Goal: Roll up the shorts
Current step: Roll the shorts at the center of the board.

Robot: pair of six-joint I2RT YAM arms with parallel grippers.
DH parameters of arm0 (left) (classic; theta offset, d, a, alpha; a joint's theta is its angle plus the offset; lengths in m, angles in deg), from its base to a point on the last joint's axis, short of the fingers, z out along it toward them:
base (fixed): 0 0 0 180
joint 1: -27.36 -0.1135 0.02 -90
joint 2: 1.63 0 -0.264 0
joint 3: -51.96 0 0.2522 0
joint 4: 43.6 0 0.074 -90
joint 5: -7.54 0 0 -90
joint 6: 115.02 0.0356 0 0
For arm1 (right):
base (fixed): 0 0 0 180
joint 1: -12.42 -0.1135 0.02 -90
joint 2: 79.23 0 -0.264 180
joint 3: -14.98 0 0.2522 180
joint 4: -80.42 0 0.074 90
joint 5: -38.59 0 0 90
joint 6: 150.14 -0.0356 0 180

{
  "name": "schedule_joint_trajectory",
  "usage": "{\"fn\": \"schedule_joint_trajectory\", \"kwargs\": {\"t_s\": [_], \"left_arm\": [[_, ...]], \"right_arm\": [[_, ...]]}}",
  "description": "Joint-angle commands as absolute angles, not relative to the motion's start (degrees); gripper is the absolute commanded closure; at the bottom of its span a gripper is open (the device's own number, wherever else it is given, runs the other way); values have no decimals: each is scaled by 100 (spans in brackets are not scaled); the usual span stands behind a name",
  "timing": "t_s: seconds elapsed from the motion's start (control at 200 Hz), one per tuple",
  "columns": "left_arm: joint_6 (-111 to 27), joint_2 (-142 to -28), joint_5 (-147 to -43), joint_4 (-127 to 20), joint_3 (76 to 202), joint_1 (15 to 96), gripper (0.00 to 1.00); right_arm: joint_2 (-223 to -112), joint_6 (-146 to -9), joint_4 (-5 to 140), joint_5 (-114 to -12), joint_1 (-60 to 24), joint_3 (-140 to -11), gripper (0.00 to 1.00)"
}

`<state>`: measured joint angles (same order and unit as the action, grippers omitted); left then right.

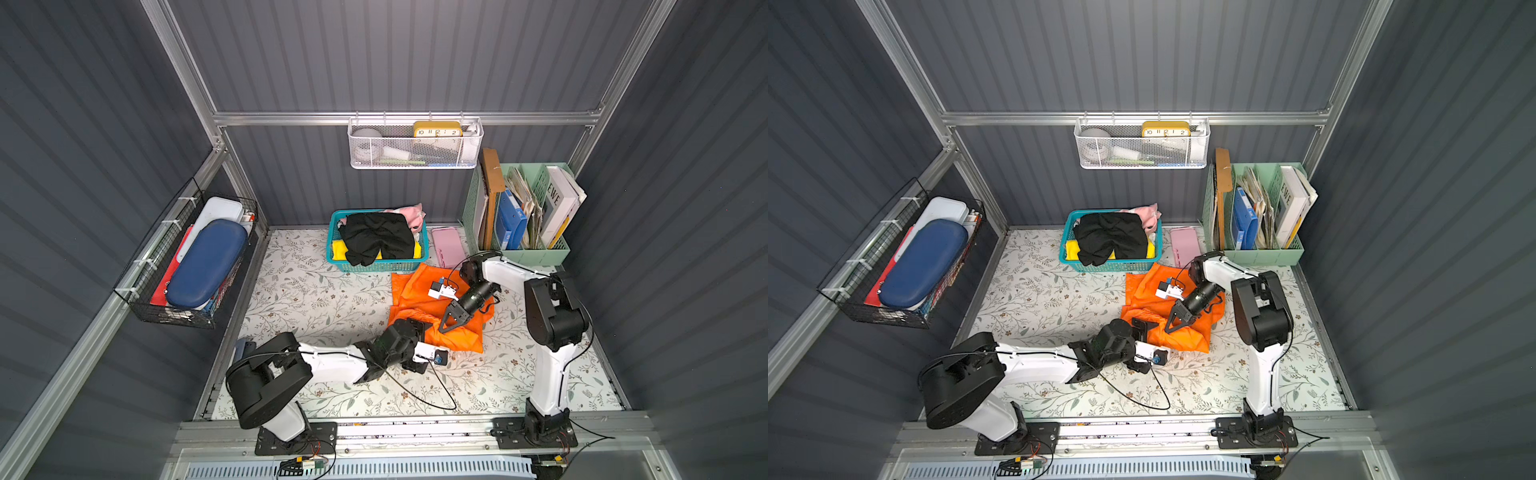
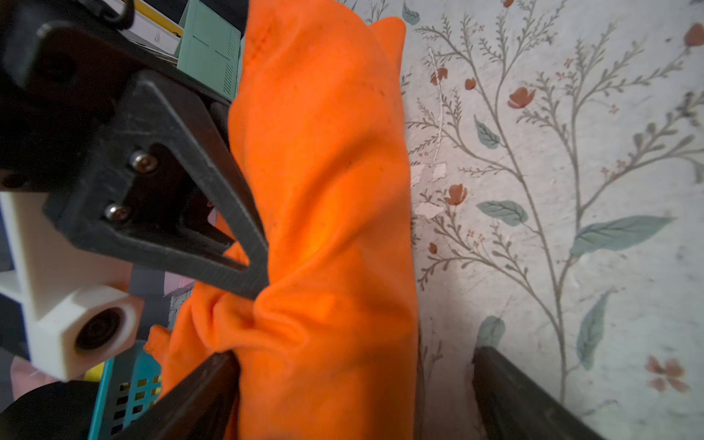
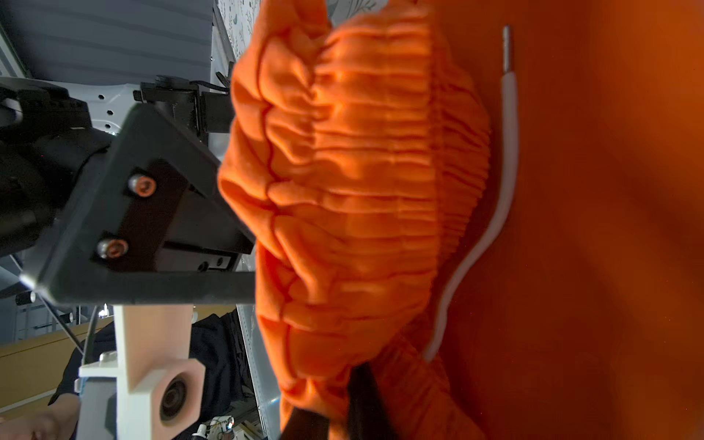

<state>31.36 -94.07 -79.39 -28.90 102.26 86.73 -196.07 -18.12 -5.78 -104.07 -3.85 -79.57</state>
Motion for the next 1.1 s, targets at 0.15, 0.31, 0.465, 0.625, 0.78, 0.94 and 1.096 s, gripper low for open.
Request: {"fn": "schedule_joint_trajectory", "kwargs": {"t_s": [0.15, 0.31, 0.465, 0.625, 0.78, 0.94, 1.096], "left_arm": [[3247, -9975, -7754, -2334, 10300, 8543, 0], [3103, -10169, -7896, -2525, 10372, 8375, 6], [2976, -10235, -8144, -2920, 10574, 8225, 40], [2850, -10285, -8410, -3327, 10732, 8194, 65], [2722, -10310, -8605, -3824, 10946, 8194, 79], [2503, -10065, -8709, -4462, 11116, 8204, 89], [2319, -9668, -8772, -5034, 11173, 8205, 93]], "right_arm": [[-19670, -1559, -942, -10624, -393, -8061, 100], [-19657, -1450, -980, -10619, -388, -8022, 100], [-19612, -1382, -959, -10606, -392, -7956, 100], [-19543, -1586, -691, -10539, -397, -7845, 90], [-19282, -1955, -212, -10407, -394, -7626, 68], [-18777, -2825, 846, -9960, -281, -7225, 61], [-18202, -3424, 1664, -9615, -33, -6835, 47]]}}
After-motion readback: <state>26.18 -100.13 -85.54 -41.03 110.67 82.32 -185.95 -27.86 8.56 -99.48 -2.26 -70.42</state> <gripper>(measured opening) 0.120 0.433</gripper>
